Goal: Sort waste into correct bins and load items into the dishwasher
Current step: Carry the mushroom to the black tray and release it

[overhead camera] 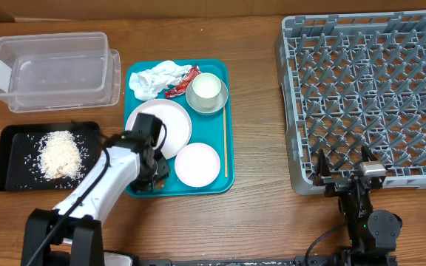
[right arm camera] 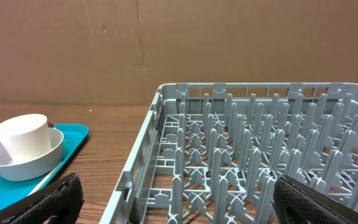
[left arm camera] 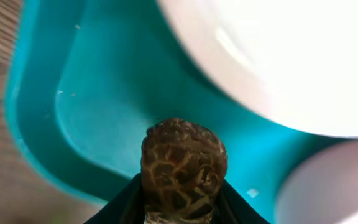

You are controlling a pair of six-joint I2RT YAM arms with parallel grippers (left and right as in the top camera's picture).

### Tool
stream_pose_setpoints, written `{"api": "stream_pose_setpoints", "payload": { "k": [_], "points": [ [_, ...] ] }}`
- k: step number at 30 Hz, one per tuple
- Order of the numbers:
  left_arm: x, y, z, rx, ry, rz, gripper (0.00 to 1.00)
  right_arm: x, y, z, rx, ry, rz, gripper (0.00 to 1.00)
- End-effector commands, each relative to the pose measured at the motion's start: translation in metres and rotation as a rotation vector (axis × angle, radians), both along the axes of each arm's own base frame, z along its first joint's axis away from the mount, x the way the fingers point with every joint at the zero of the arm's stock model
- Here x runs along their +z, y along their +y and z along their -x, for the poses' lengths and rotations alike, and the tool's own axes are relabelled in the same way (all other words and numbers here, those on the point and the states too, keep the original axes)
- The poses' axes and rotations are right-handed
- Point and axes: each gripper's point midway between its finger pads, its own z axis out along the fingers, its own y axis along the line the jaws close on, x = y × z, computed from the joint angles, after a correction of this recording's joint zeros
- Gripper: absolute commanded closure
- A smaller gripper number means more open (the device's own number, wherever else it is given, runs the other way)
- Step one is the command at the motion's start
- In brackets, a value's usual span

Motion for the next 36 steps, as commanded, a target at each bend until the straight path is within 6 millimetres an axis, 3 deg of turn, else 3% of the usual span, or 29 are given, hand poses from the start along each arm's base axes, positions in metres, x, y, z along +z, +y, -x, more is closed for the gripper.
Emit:
{"api": "stream_pose_setpoints", "payload": {
  "k": [1,4,5,8,15,20,24,29,33,36],
  "points": [
    [0.033,-0.005,-0.026,-0.043,-0.058,0.014,0.66,-0.002,0.001,0.000,0.002,-0.002,-0.003,0.00],
    [0.067,0.004,-0.047,-0.055,-0.107,0.005,0.66,-0.002,0.001,0.000,0.002,-0.002,-0.002,0.00],
    [0.084,0.017,-0.058,-0.040,-0.137,-0.020,0.66,-0.002,0.001,0.000,0.002,-0.002,-0.003,0.00],
    [0.104,0.051,-0.068,0.045,-0.171,-0.080,0.66,-0.002,0.001,0.000,0.002,-0.002,-0.003,0.00],
    [0.112,0.143,-0.067,0.250,-0.190,-0.197,0.67,-0.002,0.001,0.000,0.002,-0.002,-0.003,0.00],
    [0.110,0.190,-0.061,0.307,-0.197,-0.228,0.69,-0.002,0.001,0.000,0.002,-0.002,-0.003,0.00],
    [0.103,0.204,-0.062,0.358,-0.204,-0.197,0.69,-0.002,0.001,0.000,0.002,-0.002,-0.002,0.00],
    [0.079,0.216,-0.065,0.365,-0.147,-0.226,0.64,-0.002,0.001,0.000,0.002,-0.002,-0.003,0.00],
    [0.062,0.216,-0.067,0.361,-0.104,-0.217,0.50,-0.002,0.001,0.000,0.002,-0.002,-0.003,0.00],
    [0.058,0.217,-0.066,0.360,-0.092,-0.217,0.47,-0.002,0.001,0.000,0.002,-0.002,-0.003,0.00]
  ]
}}
